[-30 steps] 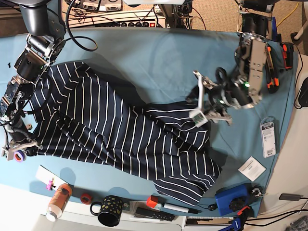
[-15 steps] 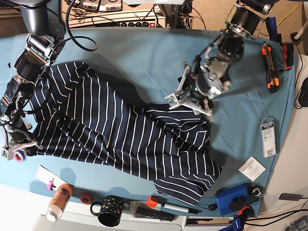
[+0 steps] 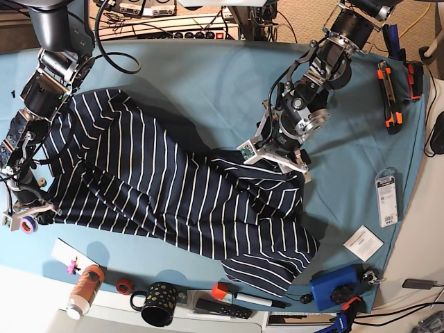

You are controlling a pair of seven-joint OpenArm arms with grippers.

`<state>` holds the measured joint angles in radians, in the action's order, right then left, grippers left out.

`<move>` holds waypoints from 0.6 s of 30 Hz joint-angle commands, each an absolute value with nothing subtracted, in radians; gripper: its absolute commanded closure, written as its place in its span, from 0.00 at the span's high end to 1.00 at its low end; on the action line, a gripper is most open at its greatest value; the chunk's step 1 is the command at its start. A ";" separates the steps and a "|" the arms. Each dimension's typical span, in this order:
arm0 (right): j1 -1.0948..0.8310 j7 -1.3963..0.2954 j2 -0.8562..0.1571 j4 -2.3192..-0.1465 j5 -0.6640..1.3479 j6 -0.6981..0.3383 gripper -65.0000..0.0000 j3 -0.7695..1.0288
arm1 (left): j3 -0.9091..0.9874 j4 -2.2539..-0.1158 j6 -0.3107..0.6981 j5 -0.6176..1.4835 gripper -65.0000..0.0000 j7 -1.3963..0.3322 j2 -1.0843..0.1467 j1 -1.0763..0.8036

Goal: Layout the t-shirt on the table in an organized manner, then fold the t-shirt properly
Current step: 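Reach the left gripper to the shirt's bunched shoulder and grasp it, then pull the grasped shoulder with the left gripper away from the right gripper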

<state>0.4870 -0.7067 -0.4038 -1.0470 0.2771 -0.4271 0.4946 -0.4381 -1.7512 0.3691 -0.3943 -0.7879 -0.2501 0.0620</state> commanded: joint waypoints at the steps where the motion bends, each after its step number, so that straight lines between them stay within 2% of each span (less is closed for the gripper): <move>1: 0.517 -0.682 -0.427 -1.066 0.291 -0.429 0.00 0.496 | -0.436 -1.762 0.352 -0.415 0.47 -0.765 -0.250 0.077; 8: 0.517 -0.682 -0.427 -1.066 0.291 -0.429 0.00 0.496 | -0.436 -1.762 0.284 -0.471 0.47 -0.762 -0.249 0.078; 14: 0.517 -0.682 -0.426 -1.066 0.291 -0.429 0.00 0.496 | -0.437 -1.763 0.290 -0.467 0.47 -0.719 -0.249 0.080; 18: 0.517 -0.682 -0.426 -1.066 0.295 -0.429 0.00 0.496 | -0.437 -1.763 0.343 -0.422 0.47 -0.699 -0.249 0.086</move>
<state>0.4870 -0.7067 -0.4038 -1.0470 0.2813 -0.4267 0.4946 -0.4381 -1.7470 0.3504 -0.4168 -0.7151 -0.2501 0.0673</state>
